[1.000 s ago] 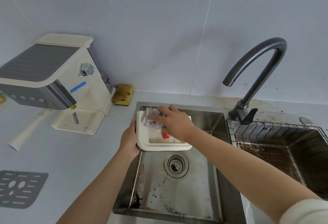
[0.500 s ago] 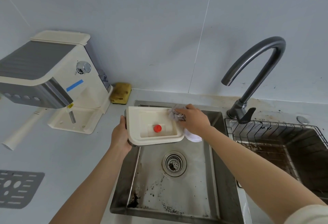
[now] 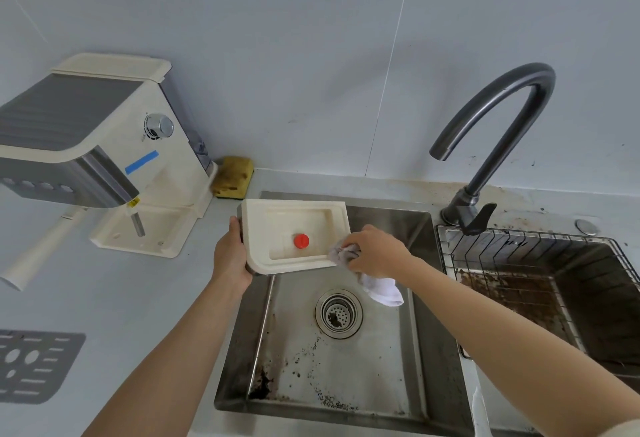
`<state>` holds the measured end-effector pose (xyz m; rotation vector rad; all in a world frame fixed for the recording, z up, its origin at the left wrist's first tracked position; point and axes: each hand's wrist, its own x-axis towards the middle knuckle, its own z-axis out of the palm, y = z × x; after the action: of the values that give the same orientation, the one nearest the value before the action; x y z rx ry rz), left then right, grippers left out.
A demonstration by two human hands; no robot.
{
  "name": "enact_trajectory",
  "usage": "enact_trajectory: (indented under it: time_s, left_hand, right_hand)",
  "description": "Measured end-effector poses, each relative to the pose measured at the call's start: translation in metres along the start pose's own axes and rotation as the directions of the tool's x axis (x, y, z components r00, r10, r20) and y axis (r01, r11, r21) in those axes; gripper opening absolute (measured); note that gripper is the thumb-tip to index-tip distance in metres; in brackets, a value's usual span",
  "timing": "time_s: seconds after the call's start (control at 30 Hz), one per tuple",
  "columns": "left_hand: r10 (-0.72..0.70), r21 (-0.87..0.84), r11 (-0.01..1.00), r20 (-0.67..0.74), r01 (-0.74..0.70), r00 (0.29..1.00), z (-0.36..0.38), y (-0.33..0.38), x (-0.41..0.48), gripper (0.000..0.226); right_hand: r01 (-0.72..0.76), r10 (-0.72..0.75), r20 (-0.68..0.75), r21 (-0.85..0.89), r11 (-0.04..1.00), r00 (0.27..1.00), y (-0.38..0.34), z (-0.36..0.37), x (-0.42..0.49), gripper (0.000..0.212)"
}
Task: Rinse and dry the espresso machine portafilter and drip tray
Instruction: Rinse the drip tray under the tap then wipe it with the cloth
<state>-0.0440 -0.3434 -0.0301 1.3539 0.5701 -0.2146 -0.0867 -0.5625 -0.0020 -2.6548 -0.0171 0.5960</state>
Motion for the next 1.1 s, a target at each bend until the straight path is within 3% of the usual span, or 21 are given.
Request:
enact_trajectory:
  time_s: [0.17, 0.27, 0.43, 0.53, 0.73, 0.9, 1.1]
  left_hand:
    - [0.024, 0.052, 0.998, 0.019, -0.025, 1.0, 0.005, -0.005, -0.008, 0.041]
    - [0.029, 0.073, 0.997, 0.043, -0.032, 0.999, 0.013, -0.009, -0.015, 0.043]
    - [0.018, 0.066, 0.998, 0.052, -0.021, 0.998, 0.025, -0.008, -0.022, 0.042]
    - [0.011, 0.043, 0.999, 0.056, -0.014, 0.998, 0.03, -0.008, -0.024, 0.041]
    - [-0.007, 0.047, 0.999, 0.089, 0.003, 0.996, 0.039, -0.007, -0.027, 0.042]
    - [0.008, 0.035, 0.999, 0.086, -0.011, 0.996, 0.041, -0.003, -0.025, 0.04]
    - [0.018, 0.069, 0.997, 0.101, -0.025, 0.995, 0.042, -0.005, -0.022, 0.041]
  right_hand:
    - [-0.042, 0.062, -0.109, 0.177, 0.983, 0.992, -0.009, -0.02, 0.01, 0.024]
    - [-0.1, 0.114, -0.095, 0.14, 0.985, 0.989, -0.017, -0.023, 0.018, 0.017]
    - [-0.136, 0.15, -0.081, 0.156, 0.978, 0.985, -0.026, -0.021, 0.021, 0.03]
    - [-0.07, 0.089, -0.085, 0.2, 0.977, 0.992, -0.033, -0.021, 0.016, 0.032]
    - [0.098, -0.086, -0.084, 0.158, 0.983, 0.993, -0.045, -0.019, 0.008, 0.008]
    - [0.182, -0.181, 0.028, -0.009, 0.983, 0.983, -0.044, -0.014, 0.001, 0.036]
    - [0.252, -0.241, 0.103, -0.109, 0.962, 0.965, -0.036, -0.013, -0.001, 0.049]
